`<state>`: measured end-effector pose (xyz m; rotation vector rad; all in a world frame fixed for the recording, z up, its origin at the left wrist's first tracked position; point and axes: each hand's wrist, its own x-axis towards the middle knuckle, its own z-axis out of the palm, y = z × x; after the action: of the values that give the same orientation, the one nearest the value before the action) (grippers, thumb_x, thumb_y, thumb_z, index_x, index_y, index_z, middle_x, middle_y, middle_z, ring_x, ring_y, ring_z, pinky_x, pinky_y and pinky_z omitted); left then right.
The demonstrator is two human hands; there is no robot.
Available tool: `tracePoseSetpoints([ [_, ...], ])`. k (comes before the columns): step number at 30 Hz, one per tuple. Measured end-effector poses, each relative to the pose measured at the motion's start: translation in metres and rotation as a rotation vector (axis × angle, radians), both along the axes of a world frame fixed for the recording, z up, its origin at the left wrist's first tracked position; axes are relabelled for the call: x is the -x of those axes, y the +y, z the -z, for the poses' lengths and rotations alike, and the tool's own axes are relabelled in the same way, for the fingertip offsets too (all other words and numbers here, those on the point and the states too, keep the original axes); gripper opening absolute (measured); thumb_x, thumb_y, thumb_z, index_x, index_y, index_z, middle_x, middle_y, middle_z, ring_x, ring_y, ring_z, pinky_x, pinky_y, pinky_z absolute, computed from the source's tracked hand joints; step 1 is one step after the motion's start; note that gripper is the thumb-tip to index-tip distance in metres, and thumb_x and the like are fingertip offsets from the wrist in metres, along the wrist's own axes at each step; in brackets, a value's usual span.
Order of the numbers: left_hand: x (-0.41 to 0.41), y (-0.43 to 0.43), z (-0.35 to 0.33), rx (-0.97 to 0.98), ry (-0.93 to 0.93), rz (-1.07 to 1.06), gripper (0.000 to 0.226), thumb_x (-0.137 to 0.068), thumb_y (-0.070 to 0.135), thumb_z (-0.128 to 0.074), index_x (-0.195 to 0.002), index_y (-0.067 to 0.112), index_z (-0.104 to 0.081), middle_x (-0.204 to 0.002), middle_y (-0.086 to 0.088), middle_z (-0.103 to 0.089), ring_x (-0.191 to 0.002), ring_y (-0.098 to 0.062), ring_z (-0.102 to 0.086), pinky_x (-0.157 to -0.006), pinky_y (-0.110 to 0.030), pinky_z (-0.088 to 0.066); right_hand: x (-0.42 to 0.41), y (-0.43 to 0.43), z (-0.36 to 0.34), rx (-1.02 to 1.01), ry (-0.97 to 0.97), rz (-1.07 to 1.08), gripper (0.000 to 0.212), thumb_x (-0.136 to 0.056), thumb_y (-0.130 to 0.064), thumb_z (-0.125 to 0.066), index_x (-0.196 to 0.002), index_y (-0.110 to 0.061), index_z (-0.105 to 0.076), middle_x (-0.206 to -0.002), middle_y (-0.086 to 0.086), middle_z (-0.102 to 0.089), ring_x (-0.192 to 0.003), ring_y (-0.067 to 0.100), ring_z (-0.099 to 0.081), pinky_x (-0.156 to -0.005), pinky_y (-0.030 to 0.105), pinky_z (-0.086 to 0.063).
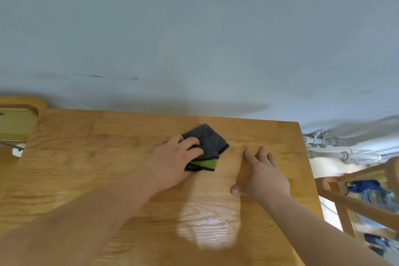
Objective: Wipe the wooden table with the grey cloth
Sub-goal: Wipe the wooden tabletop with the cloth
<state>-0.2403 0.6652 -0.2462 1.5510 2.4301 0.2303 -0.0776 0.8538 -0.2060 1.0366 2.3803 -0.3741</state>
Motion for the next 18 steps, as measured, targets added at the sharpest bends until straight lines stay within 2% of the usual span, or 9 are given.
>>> tracePoseSetpoints([
  [4, -0.015, 0.019, -0.005, -0.009, 0.013, -0.495, 0.052, -0.092, 0.04, -0.065, -0.14, 0.035, -0.046, -0.152, 0.011, -0.036, -0.122, -0.024, -0.039, -0.081, -0.033, -0.055, 0.004, 0.001, 0.004, 0.025, -0.006, 0.043, 0.128, -0.068, -0.055, -0.089, -0.161, -0.042, -0.002, -0.171, -0.005, 0.017, -0.158, 0.023, 0.013, -0.107, 0.052, -0.049],
  [6, -0.056, 0.03, -0.007, -0.023, 0.02, -0.456, 0.052, -0.091, 0.043, -0.065, -0.137, 0.035, -0.045, -0.151, 0.011, -0.035, -0.12, -0.024, -0.039, -0.084, -0.032, -0.053, 0.004, 0.003, 0.005, 0.024, -0.001, 0.04, 0.127, -0.069, -0.054, -0.088, -0.161, -0.041, -0.003, -0.171, -0.004, 0.016, -0.158, 0.025, 0.012, -0.107, 0.052, -0.049],
  [9, -0.095, 0.022, -0.011, -0.033, -0.048, -0.023, 0.049, -0.09, 0.034, -0.065, -0.135, 0.031, -0.044, -0.145, 0.012, -0.036, -0.121, -0.024, -0.04, -0.084, -0.034, -0.056, 0.002, 0.004, 0.006, 0.022, 0.012, 0.013, 0.117, -0.079, -0.048, -0.084, -0.162, -0.039, -0.002, -0.172, 0.0, 0.014, -0.158, 0.028, 0.009, -0.109, 0.052, -0.048],
  [11, -0.068, 0.018, -0.007, -0.015, -0.069, 0.076, 0.047, -0.092, 0.032, -0.062, -0.135, 0.032, -0.045, -0.142, 0.013, -0.037, -0.122, -0.022, -0.039, -0.085, -0.035, -0.055, 0.001, 0.004, 0.005, 0.026, 0.03, 0.014, 0.118, -0.078, -0.047, -0.084, -0.162, -0.039, -0.002, -0.171, 0.0, 0.014, -0.158, 0.028, 0.01, -0.111, 0.053, -0.047],
  [12, -0.05, 0.021, -0.005, -0.028, -0.051, 0.019, 0.044, -0.091, 0.034, -0.063, -0.133, 0.034, -0.048, -0.14, 0.014, -0.039, -0.122, -0.02, -0.04, -0.085, -0.036, -0.055, 0.001, 0.005, 0.005, 0.032, 0.028, 0.022, 0.123, -0.075, -0.05, -0.086, -0.162, -0.04, 0.0, -0.171, -0.001, 0.015, -0.158, 0.027, 0.011, -0.112, 0.053, -0.045],
  [15, -0.013, 0.038, -0.007, -0.059, -0.091, -0.435, 0.042, -0.092, 0.04, -0.064, -0.133, 0.033, -0.054, -0.14, 0.012, -0.043, -0.122, -0.021, -0.042, -0.086, -0.036, -0.056, 0.002, 0.004, 0.005, 0.032, 0.002, 0.034, 0.13, -0.068, -0.056, -0.089, -0.161, -0.042, 0.001, -0.171, -0.004, 0.016, -0.158, 0.025, 0.012, -0.112, 0.055, -0.045],
  [16, -0.016, 0.046, -0.008, -0.052, -0.087, -0.515, 0.042, -0.093, 0.039, -0.064, -0.133, 0.032, -0.054, -0.141, 0.011, -0.043, -0.122, -0.022, -0.042, -0.085, -0.036, -0.056, 0.003, 0.004, 0.006, 0.028, 0.001, 0.038, 0.131, -0.067, -0.056, -0.089, -0.161, -0.043, 0.0, -0.171, -0.004, 0.016, -0.158, 0.025, 0.012, -0.111, 0.055, -0.045],
  [18, -0.039, 0.055, -0.013, -0.036, -0.042, -0.421, 0.041, -0.091, 0.037, -0.065, -0.13, 0.031, -0.054, -0.139, 0.012, -0.044, -0.12, -0.022, -0.039, -0.084, -0.035, -0.055, 0.002, 0.004, 0.008, 0.025, 0.007, 0.045, 0.13, -0.066, -0.056, -0.089, -0.161, -0.044, -0.001, -0.171, -0.005, 0.016, -0.158, 0.024, 0.011, -0.111, 0.054, -0.046],
])
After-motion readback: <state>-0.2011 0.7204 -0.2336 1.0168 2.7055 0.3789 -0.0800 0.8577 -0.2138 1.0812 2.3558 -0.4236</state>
